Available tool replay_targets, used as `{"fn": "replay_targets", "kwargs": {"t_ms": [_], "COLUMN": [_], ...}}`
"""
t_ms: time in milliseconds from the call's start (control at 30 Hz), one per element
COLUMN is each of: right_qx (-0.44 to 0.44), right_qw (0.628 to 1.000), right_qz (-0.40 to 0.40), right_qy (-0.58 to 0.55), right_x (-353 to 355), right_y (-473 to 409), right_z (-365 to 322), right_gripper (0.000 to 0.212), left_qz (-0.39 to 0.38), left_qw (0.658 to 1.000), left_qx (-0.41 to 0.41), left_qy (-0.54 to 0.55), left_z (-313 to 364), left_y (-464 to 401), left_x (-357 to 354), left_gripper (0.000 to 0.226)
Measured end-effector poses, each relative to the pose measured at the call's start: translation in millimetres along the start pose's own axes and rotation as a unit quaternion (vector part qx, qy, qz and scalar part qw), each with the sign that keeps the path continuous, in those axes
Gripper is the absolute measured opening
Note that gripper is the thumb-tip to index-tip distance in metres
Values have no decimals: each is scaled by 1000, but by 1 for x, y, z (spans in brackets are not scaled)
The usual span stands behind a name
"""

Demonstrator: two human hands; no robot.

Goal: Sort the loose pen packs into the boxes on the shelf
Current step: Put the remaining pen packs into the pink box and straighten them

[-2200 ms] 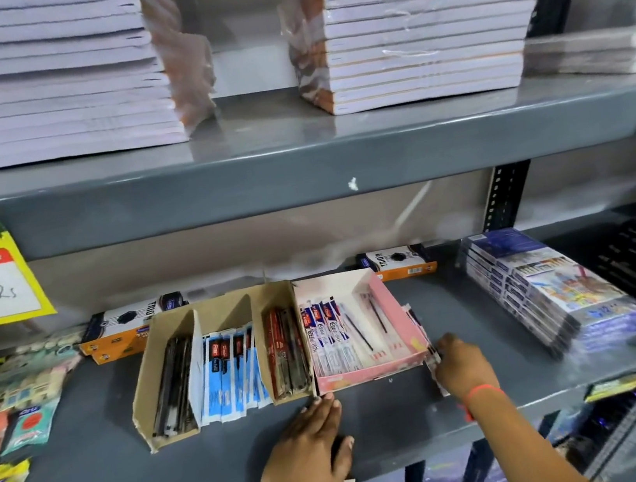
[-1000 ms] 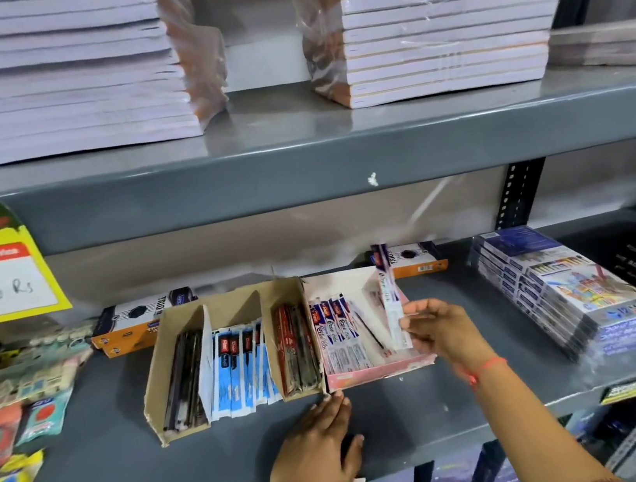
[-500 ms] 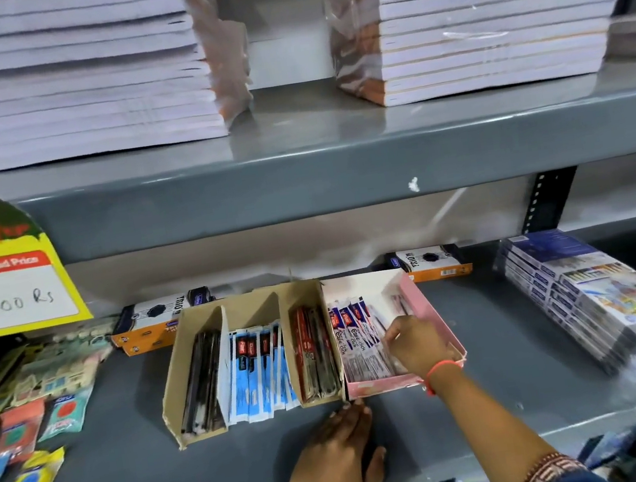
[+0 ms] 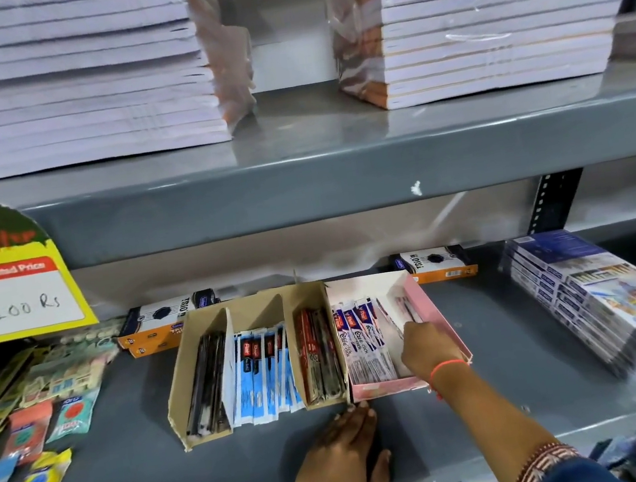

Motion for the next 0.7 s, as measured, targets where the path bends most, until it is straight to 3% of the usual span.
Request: {"fn": "replay_targets", "kwargs": {"t_ms": [167,367,467,700], "right_qx": [-1,-23,-19,-14], "right_qw": [994,997,999,1000], "right_qz": [4,66,45,26], "right_qy": [-108,-36,15,10], "right_x": [5,16,8,3], "right_y": [-8,-3,-3,-7], "right_z": [7,13,13,14], "right_gripper": [33,31,31,29], "left_qz": [5,7,7,7], "left_qw": [1000,1000,1000,1000], "left_qx": [-3,-4,-3,0], "left_qy": [-9,-7,-3,6], "left_z": [1,0,0,-1], "left_y": [2,0,1,2], "left_x": [1,1,0,-2], "left_gripper": [53,53,53,54]}}
Point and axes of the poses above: each hand's wrist, its own y-axis away from the middle knuckle, its own x-axis out of the back of the hand, z = x × y, the point moved 8 cm from there along -y, towards the middle knuckle
